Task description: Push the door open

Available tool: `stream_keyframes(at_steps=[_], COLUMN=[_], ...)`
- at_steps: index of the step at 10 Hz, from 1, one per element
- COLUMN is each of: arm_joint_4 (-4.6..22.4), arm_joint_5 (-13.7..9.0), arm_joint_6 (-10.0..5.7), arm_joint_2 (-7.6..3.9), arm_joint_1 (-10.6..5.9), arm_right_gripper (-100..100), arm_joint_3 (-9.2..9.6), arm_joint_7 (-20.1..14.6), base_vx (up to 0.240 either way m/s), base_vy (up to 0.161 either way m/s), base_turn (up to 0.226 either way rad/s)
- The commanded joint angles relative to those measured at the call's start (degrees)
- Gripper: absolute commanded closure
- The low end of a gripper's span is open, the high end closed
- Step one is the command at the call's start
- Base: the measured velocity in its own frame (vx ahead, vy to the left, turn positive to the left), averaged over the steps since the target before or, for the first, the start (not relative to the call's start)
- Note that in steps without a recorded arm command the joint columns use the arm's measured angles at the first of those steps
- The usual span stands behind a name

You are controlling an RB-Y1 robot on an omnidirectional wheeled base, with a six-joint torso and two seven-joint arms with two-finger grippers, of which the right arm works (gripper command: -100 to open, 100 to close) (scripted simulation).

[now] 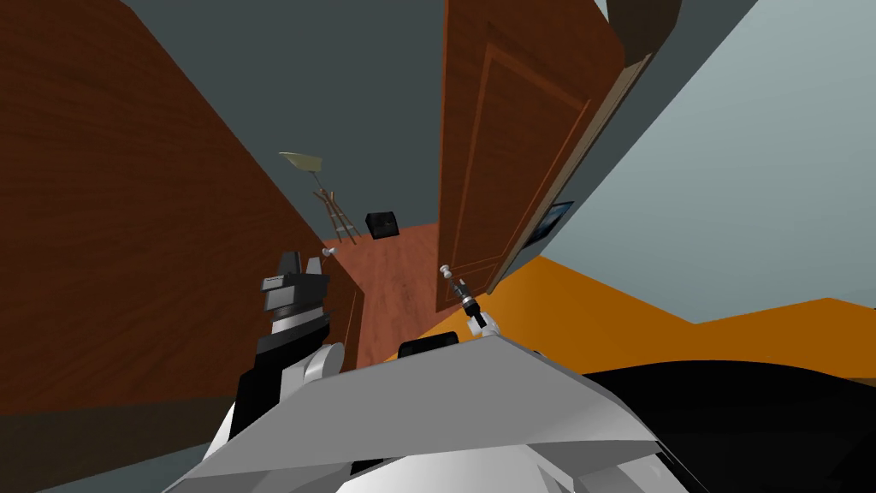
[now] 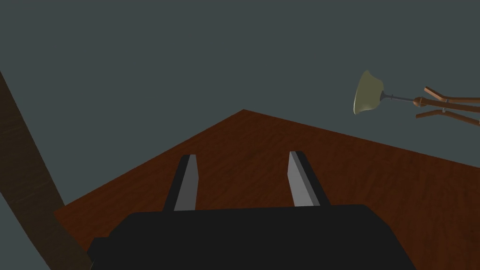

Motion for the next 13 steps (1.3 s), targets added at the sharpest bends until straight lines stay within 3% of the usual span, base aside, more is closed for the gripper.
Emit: stream_keyframes(at_steps=[1, 6, 13], arm_joint_4=[0.6, 0.7, 0.8], arm_joint_5=[0.3, 3.1, 6.2], arm_joint_6=[-0.22, -0.02, 0.23], arm_joint_2=[0.00, 0.11, 0.38], arm_joint_1=[-0.32, -0.46, -0.62], arm_right_gripper=[-100, -100, -100], arm_joint_3=[0.16, 1.98, 4.03], arm_joint_7=[1.8, 10.0, 18.5], base_vx=[-0.020, -0.030, -0.032], base_vy=[0.015, 0.017, 0.017], base_turn=[-0.057, -0.119, -0.118])
